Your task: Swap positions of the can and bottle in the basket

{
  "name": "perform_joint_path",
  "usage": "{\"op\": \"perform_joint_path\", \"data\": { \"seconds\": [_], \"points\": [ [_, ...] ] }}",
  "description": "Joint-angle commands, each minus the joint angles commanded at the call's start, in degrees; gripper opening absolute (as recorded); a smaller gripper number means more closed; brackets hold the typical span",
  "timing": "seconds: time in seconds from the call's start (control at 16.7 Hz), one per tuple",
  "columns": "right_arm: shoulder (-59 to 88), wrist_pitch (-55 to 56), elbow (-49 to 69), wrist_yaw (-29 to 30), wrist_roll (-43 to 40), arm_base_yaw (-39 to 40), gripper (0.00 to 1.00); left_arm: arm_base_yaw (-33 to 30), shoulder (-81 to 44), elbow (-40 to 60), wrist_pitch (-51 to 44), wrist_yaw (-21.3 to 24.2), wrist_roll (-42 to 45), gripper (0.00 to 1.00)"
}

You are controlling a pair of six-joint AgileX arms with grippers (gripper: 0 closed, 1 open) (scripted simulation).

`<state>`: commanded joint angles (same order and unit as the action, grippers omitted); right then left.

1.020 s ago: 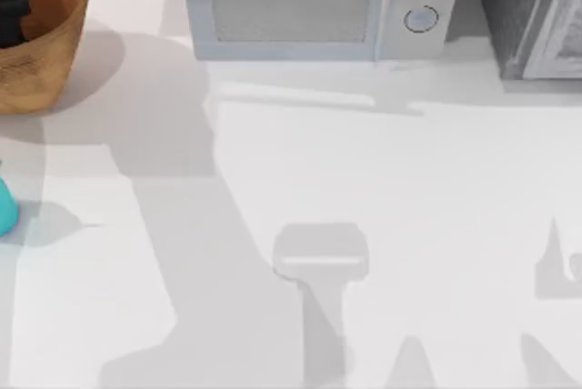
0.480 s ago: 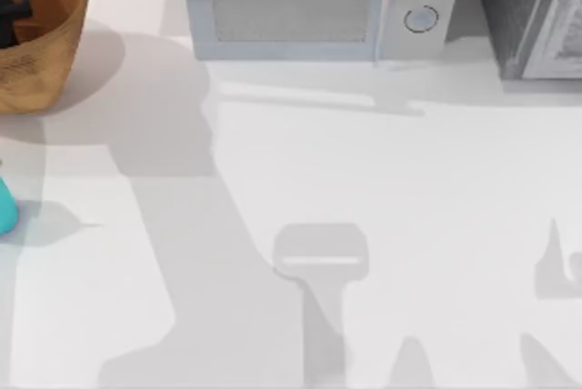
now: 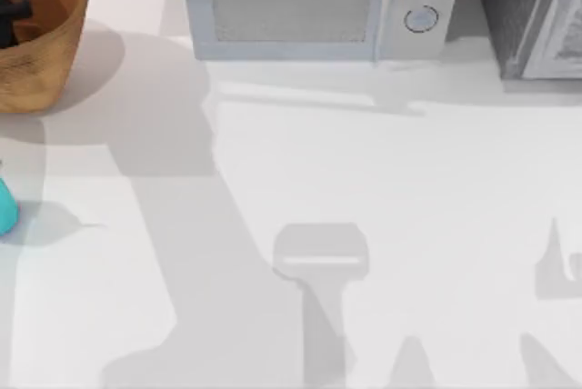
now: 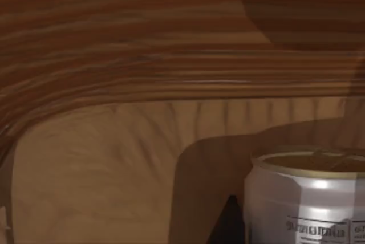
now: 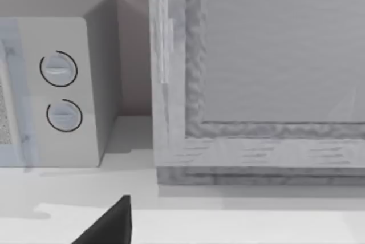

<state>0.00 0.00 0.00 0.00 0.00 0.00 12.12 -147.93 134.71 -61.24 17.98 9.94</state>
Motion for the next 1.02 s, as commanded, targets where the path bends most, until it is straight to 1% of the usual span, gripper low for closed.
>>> {"op": "perform_joint_path", "data": {
  "seconds": [0.18,0.3,0.42,0.66,1.02],
  "points": [
    [0.0,0.0,0.0,0.0,0.0,0.0,1.0,0.0,5.1,-5.2,2.0,-1.3,-1.3,0.0],
    [0.0,0.0,0.0,0.0,0.0,0.0,1.0,-0.4,11.4,-11.5,5.0,-2.7,-2.3,0.0],
    [0.0,0.0,0.0,0.0,0.0,0.0,1.0,-1.1,20.2,-19.6,9.2,-4.3,-3.3,0.0],
    [0.0,0.0,0.0,0.0,0.0,0.0,1.0,-3.1,43.3,-40.0,19.8,-7.7,-5.0,0.0],
    [0.0,0.0,0.0,0.0,0.0,0.0,1.0,-6.6,84.6,-76.2,37.1,-12.5,-7.1,0.0]
  ]
}}
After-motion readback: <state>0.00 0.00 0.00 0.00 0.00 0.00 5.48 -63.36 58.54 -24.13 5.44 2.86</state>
